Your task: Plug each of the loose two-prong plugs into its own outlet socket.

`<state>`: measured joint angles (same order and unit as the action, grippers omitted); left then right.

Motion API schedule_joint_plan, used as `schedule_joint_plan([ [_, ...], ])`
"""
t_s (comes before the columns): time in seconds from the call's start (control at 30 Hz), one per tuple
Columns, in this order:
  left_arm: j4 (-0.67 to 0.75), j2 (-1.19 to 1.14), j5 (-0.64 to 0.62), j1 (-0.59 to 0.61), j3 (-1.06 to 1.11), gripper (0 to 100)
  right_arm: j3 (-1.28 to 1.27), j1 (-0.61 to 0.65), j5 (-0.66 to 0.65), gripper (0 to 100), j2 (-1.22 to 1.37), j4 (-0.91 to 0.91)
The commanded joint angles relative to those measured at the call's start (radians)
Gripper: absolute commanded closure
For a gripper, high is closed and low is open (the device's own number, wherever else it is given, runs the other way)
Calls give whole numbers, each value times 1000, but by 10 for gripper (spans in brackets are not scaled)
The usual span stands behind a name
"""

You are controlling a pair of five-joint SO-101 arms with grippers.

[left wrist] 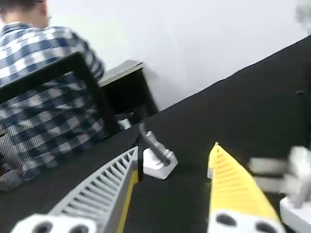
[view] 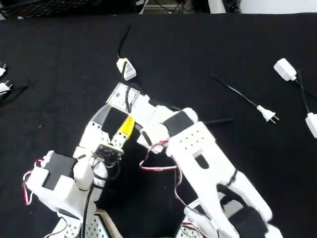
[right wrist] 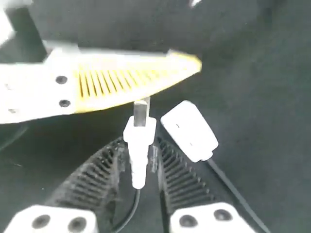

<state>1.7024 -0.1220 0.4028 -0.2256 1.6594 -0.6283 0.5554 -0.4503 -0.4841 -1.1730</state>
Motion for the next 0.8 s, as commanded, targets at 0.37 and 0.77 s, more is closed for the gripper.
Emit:
schedule_joint_plan([
  [0.37,35,0,6,-94,22,759,-1,8,9,986,-99,-32],
  [0.77,11,-2,6,-96,22,759,104,11,60,986,-99,-11],
])
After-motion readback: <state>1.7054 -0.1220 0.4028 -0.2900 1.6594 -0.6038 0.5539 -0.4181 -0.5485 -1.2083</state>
